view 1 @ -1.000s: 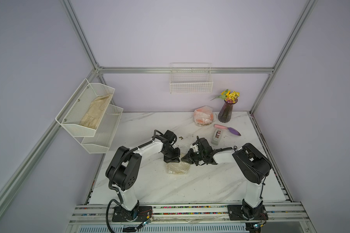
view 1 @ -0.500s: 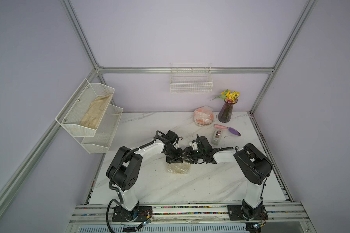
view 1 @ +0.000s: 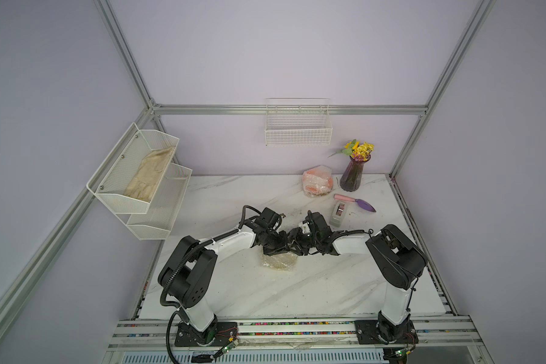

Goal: Wrap dinner plates in bubble wrap
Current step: Stick the tape on the bubble wrap.

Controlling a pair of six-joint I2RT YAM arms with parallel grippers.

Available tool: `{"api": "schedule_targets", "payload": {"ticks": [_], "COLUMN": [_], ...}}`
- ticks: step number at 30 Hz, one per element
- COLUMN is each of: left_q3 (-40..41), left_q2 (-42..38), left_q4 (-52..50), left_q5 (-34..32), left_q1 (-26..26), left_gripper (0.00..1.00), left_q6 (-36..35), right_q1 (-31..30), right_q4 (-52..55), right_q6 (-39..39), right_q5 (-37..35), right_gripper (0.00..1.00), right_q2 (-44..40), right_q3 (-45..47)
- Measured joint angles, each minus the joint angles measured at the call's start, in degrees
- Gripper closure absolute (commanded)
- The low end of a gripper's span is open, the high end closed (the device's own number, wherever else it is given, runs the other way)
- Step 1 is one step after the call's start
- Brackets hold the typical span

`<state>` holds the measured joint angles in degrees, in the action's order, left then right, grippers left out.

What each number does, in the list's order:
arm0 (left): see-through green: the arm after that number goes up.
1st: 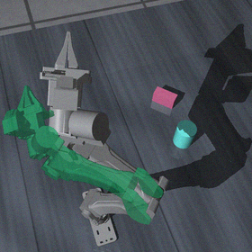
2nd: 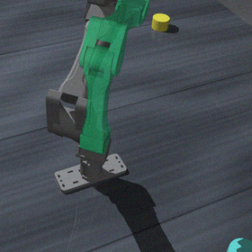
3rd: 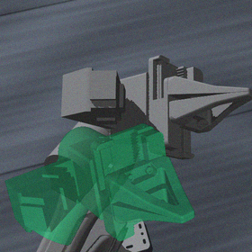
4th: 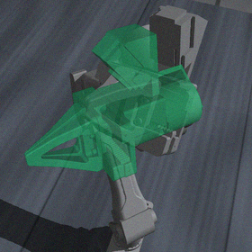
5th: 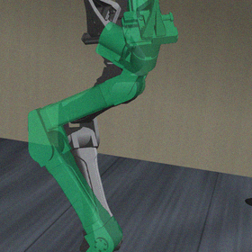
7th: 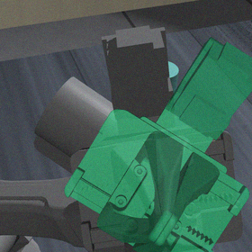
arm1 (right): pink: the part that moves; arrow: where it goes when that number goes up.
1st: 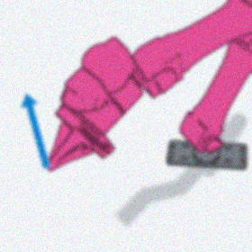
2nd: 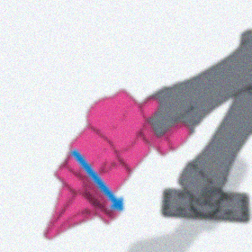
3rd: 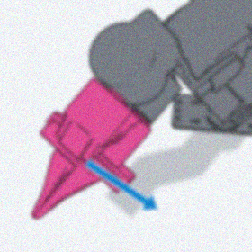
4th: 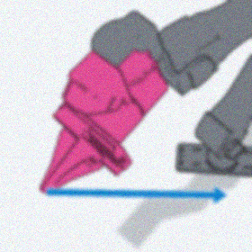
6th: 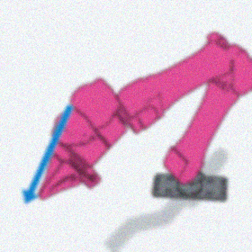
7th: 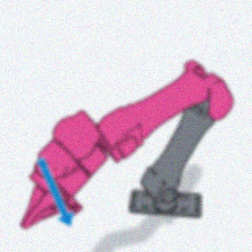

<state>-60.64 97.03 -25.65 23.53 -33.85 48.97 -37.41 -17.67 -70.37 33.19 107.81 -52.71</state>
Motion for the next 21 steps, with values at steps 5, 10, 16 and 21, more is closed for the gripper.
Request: {"api": "schedule_targets", "payload": {"ticks": [5,10,16,21], "left_q3": [4.85,9.46,14.71,16.79], "left_q2": [-0.15,-0.74,-3.23,-4.13], "left_q4": [5.9,14.71,24.37,27.82], "left_q5": [-1.53,-1.88,-5.95,-8.59], "left_q1": [0.04,0.02,-0.76,-1.44], "left_gripper": [0.62,0.66,0.65,0.63], "left_q6": [4.35,8.83,13.66,16.72], "right_q1": [-0.74,-1.27,-1.88,-2.16], "right_q4": [-1.01,-1.86,-2.25,-2.32], "right_q6": [-2.58,-4.5,-5.49,-5.92], "right_q5": [-2.08,-3.87,-5.38,-6.08], "right_gripper": [0.46,0.47,0.48,0.48], "right_q2": [-0.42,-0.57,-0.57,-0.66], "right_q3": [0.5,0.61,0.61,0.61]}}
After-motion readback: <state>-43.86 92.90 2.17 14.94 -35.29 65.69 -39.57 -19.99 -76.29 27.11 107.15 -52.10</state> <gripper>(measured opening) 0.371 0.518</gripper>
